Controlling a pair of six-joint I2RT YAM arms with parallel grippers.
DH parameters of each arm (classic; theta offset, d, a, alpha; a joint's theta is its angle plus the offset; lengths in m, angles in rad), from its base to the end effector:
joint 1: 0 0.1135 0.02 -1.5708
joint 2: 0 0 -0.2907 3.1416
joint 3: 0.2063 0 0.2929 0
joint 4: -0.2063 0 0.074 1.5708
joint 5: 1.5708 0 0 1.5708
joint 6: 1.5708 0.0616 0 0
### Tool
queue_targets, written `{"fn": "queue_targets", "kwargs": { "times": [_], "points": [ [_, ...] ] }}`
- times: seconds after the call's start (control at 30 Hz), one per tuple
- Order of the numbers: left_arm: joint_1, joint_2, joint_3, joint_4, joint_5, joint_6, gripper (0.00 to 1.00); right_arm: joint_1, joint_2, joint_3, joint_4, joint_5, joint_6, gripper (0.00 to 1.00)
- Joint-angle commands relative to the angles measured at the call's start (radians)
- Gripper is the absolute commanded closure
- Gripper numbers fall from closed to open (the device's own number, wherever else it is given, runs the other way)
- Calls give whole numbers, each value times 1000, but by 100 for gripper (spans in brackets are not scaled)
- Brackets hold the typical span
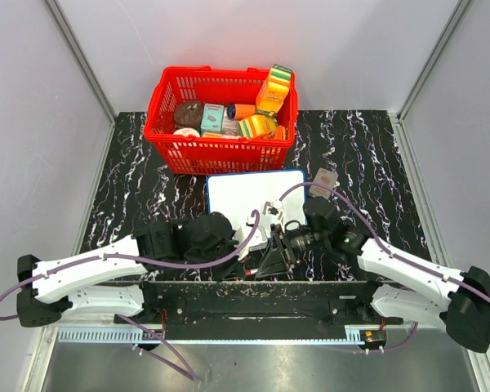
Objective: Write a sentence on the whiteboard
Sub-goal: Pass from the left arm to the right, then pass from the right arm to the left
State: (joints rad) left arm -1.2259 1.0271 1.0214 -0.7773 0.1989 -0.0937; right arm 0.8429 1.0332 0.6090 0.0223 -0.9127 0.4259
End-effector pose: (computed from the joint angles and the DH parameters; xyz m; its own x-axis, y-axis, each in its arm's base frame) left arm 0.0737 -0.2412 0.3258 -0.3282 0.6423 -0.6927 0.9433 0.2609 -0.2051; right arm 0.1365 0.2265 0.2562 -0.6258 -0.3224 -0.7102 -0.7494 -0.0038 0.6621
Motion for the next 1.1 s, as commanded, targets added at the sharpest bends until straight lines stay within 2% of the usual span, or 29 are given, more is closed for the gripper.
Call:
{"fn": "queue_targets", "kwargs": {
  "times": [0.0, 0.07, 0.13, 0.2, 0.27, 0.3, 0.33, 0.5, 0.53, 0.6, 0.63, 0.7, 0.73, 0.8, 0.83, 0.93, 1.0, 1.07],
  "points": [
    [-3, -19, 48, 15, -1, 8, 100, 18, 22, 8, 45, -58, 10, 79],
    [-3, -24, 51, 15, -7, 6, 100, 21, 31, 8, 48, -63, 11, 98],
    [-3, -30, 51, 13, -18, 5, 100, 22, 28, 9, 53, -54, 14, 100],
    [-3, -33, 57, 13, -36, -1, 54, 24, 21, 8, 56, -46, 19, 100],
    [-3, -45, 63, 12, -94, -18, 14, 24, 1, 11, 59, -19, 22, 100],
    [-3, -53, 66, 7, -120, -26, 6, 22, -5, 12, 61, -6, 25, 100],
    [-3, -68, 68, 7, -172, -35, 2, 22, -19, 14, 54, 32, 25, 100],
    [-1, -120, 103, 15, -358, -103, 1, 22, -51, 41, 25, 222, 42, 100],
    [-3, -124, 106, 19, -410, -133, 1, 24, -64, 43, 15, 326, 54, 100],
    [-3, -133, 112, 45, -447, -164, 1, 22, -76, 51, 8, 434, 95, 100],
    [-1, -134, 111, 62, -466, -194, 1, 22, -97, 52, 8, 551, 115, 100],
    [-3, -139, 92, 125, -466, -225, 1, 22, -125, 40, 10, 677, 184, 100],
    [-3, -139, 83, 145, -446, -247, 1, 22, -166, 29, 27, 790, 215, 100],
    [-1, -136, 71, 218, -449, -280, 1, 22, -211, -12, 53, 894, 301, 100],
    [-3, -137, 46, 249, -450, -320, 1, 22, -266, -35, 109, 969, 329, 100],
    [8, -139, -6, 386, -400, -371, 1, 22, -365, -106, 207, 1046, 359, 100],
    [43, -139, -20, 458, -363, -393, 1, 24, -403, -124, 211, 1081, 366, 100],
    [124, -142, -61, 528, -258, -449, 1, 22, -444, -136, 222, 1107, 357, 100]
  ]
}}
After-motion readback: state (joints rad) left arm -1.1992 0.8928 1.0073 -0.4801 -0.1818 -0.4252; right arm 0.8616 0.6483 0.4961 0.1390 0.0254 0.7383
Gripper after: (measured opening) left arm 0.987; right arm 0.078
